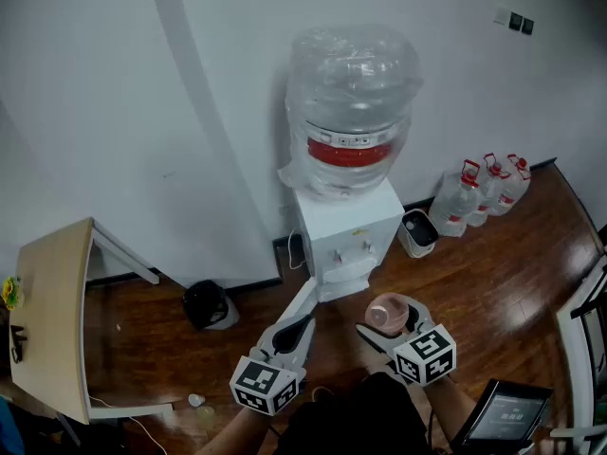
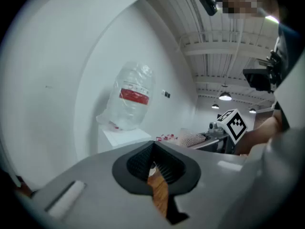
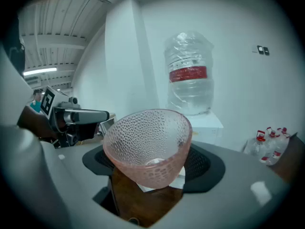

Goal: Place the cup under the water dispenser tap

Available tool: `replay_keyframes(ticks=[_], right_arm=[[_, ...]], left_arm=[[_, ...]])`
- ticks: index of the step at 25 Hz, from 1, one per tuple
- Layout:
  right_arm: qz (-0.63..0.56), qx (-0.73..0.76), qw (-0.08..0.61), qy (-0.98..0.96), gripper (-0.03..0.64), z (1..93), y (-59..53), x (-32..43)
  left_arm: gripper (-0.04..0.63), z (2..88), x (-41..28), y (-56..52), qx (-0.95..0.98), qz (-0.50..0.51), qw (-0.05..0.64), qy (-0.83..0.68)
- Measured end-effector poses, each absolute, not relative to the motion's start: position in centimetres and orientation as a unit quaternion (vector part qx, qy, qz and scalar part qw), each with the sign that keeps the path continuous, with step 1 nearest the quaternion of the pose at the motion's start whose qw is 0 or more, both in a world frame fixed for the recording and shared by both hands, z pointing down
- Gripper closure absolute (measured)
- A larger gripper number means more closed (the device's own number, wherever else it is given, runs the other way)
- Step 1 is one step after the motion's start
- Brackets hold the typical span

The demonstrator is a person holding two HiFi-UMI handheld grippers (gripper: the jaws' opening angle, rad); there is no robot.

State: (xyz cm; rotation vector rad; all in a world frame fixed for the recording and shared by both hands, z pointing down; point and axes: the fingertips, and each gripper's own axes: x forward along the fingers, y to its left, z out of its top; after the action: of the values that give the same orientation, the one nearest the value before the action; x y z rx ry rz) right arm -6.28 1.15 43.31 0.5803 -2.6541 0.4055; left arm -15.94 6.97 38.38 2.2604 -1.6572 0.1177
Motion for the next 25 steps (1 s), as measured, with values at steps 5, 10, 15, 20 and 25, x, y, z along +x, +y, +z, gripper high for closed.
replay_keyframes(ticks=[5,10,15,20,25], right_arm=[[0.138,0.227,0.184,-0.946,0.219,47.6,-5.0,-7.9],[0.161,0.244,0.201,-0.935,0.219,54.0,-9.7,-8.5],[0.161,0.251,0.208,-0.932,0.219,59.4,-15.1,-8.9],[0.14,0.246,0.215,-0.935,0.219,66.2,-19.7,-10.4],[0.15,0.264,0.215,-0.928,0.219,74.6,-23.9,-11.5]], left_arm=[[0.595,43.4,-16.1,2.1,0.804,0.063,0.188,-0.562],[0.595,48.7,-16.5,-2.1,0.814,0.112,0.204,-0.532],[0.595,51.5,-16.4,-6.3,0.819,0.117,0.226,-0.514],[0.595,57.3,-15.5,-10.5,0.826,0.123,0.24,-0.495],[0.595,65.7,-14.7,-14.5,0.82,0.119,0.263,-0.494]])
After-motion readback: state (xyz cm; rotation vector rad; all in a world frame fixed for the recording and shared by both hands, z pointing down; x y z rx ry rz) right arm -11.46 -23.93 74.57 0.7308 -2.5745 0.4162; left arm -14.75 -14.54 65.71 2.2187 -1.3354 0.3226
